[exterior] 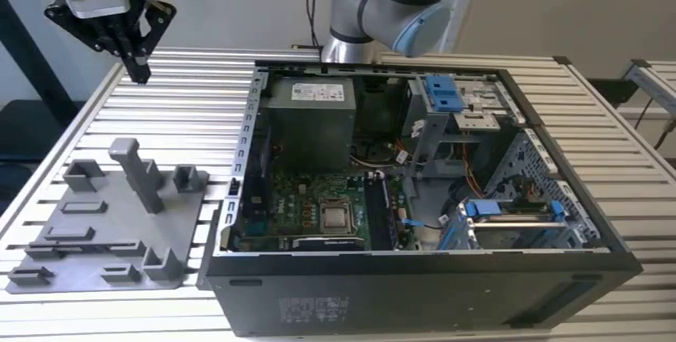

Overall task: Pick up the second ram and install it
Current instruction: 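Reach for the second ram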

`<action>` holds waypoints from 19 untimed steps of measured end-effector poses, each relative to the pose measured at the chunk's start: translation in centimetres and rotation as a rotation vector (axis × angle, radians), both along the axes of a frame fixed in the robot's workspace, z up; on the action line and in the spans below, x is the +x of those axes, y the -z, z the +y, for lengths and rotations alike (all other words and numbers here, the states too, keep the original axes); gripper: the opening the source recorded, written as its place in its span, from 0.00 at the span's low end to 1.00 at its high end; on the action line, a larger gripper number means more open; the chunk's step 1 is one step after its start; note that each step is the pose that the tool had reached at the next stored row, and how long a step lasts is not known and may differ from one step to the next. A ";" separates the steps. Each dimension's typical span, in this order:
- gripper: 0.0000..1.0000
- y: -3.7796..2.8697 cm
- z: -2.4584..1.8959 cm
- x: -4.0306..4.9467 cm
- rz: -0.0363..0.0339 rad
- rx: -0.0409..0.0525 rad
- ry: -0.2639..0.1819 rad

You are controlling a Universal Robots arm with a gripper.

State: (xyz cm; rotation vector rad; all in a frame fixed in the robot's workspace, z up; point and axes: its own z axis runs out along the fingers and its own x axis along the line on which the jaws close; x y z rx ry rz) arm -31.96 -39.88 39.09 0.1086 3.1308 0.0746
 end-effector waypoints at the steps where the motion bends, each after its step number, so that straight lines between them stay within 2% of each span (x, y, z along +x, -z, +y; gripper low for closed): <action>1: 0.11 0.00 0.00 -0.29 0.0003 0.0000 0.000; 19: 0.11 0.02 0.00 -5.84 0.0012 0.0000 0.000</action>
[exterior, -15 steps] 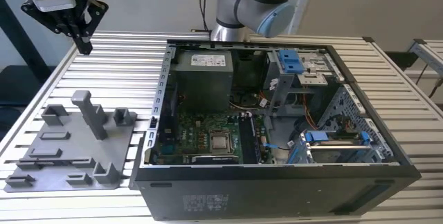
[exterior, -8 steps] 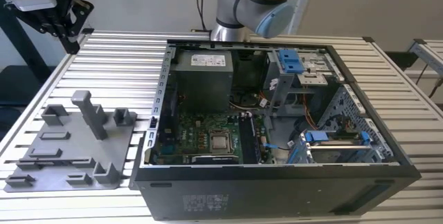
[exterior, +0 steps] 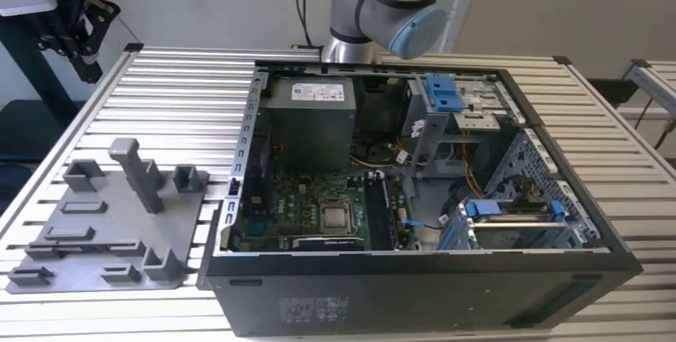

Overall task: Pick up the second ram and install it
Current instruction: 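Reach for the second ram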

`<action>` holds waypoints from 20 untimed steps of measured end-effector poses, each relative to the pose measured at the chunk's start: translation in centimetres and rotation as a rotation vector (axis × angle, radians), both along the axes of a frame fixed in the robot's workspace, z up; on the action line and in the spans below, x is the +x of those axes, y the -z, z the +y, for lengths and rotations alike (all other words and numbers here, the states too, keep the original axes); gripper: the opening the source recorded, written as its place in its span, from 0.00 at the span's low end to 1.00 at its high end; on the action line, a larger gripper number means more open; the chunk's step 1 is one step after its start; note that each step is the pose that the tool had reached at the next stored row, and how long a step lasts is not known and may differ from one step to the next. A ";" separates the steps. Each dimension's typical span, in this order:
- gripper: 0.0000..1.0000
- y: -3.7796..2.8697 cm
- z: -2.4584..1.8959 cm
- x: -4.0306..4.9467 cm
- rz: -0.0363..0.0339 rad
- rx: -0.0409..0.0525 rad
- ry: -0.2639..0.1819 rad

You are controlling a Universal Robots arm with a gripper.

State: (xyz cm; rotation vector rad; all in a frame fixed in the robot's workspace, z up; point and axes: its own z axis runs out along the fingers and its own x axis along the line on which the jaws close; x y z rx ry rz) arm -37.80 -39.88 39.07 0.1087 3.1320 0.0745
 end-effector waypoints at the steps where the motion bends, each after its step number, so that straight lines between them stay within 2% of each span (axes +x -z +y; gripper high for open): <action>1: 0.11 0.00 0.00 -0.28 0.0000 0.0000 0.000; 11: 0.11 0.07 0.00 -3.10 0.0000 0.0000 0.000; 17: 0.11 0.08 0.00 -3.84 0.0001 0.0000 -0.019; 20: 0.11 0.08 0.00 -3.91 -0.0001 0.0000 -0.033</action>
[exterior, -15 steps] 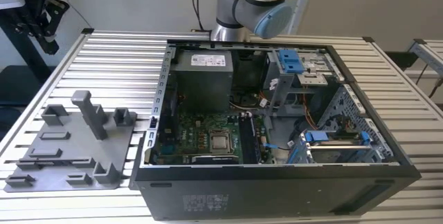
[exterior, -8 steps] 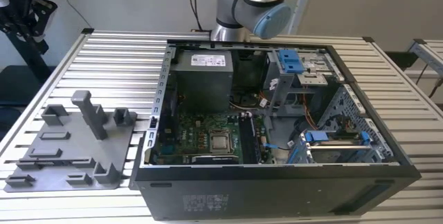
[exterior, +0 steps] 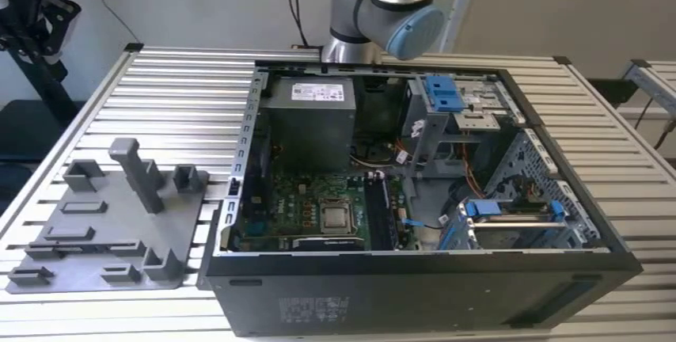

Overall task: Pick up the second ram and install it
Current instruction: 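Reach for the second ram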

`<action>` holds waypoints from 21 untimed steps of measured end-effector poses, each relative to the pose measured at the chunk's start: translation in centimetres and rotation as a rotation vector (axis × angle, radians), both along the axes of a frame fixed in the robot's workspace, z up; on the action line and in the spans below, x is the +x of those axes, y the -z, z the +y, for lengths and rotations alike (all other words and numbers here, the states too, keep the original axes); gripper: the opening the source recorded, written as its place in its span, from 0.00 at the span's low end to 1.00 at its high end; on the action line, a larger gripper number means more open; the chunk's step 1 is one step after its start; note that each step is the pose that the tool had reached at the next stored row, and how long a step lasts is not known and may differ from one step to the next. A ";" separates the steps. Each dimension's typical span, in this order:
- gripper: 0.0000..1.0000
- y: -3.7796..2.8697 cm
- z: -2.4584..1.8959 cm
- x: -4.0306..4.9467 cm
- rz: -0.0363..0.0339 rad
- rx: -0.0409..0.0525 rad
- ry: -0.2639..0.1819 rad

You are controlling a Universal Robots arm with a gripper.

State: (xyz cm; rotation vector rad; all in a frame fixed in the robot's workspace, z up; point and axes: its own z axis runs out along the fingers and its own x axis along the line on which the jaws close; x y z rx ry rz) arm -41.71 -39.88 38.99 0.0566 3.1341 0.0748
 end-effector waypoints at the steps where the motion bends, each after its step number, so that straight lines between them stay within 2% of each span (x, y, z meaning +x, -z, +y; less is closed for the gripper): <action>1: 0.11 0.00 0.00 0.00 0.0000 0.0000 0.000; 6: 0.11 0.00 -0.07 0.01 0.0002 0.0000 0.000; 9: 0.11 0.03 -0.59 0.35 0.0023 0.0001 0.000; 12: 0.11 0.10 -1.43 0.60 0.0058 0.0000 0.000; 16: 0.11 0.21 -2.82 0.64 0.0075 0.0000 0.000; 21: 0.11 0.33 -4.84 0.68 0.0092 0.0002 0.000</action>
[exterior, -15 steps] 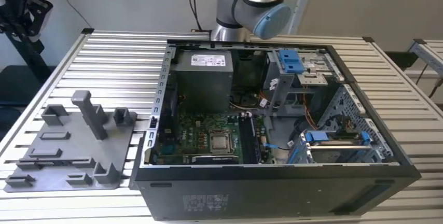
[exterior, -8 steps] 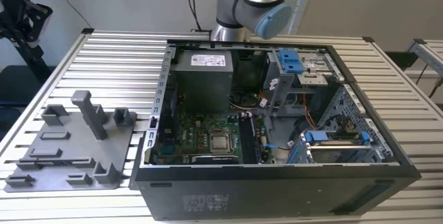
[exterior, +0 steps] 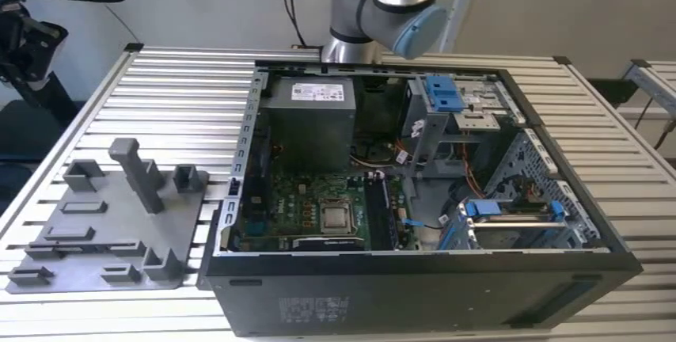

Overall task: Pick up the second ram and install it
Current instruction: 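Reach for the second ram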

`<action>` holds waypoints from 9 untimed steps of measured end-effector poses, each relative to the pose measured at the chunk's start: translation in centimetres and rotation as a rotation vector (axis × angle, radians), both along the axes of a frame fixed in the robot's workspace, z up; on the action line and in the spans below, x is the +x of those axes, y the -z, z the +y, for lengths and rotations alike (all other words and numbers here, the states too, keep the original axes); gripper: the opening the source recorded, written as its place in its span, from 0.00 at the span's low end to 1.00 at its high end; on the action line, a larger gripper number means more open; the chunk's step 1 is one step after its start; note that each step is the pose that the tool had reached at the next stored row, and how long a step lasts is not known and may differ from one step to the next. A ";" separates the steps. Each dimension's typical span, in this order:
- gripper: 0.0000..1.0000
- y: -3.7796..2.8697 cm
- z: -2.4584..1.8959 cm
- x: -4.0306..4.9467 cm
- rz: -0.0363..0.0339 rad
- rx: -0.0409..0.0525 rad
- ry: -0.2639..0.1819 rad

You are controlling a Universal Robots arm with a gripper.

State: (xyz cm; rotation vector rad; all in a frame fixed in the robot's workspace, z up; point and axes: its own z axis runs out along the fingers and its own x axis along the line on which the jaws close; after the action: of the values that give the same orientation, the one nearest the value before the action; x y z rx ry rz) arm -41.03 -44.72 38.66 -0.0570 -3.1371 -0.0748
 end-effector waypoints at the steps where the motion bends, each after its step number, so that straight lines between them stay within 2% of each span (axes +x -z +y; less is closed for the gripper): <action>1: 0.11 0.02 -0.40 0.01 0.0004 0.0000 0.000; 9: 0.11 0.23 -3.50 0.10 0.0042 0.0002 0.000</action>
State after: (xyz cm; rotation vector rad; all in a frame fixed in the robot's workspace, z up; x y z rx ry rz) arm -40.93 -48.22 38.42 -0.0572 -3.1329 -0.0749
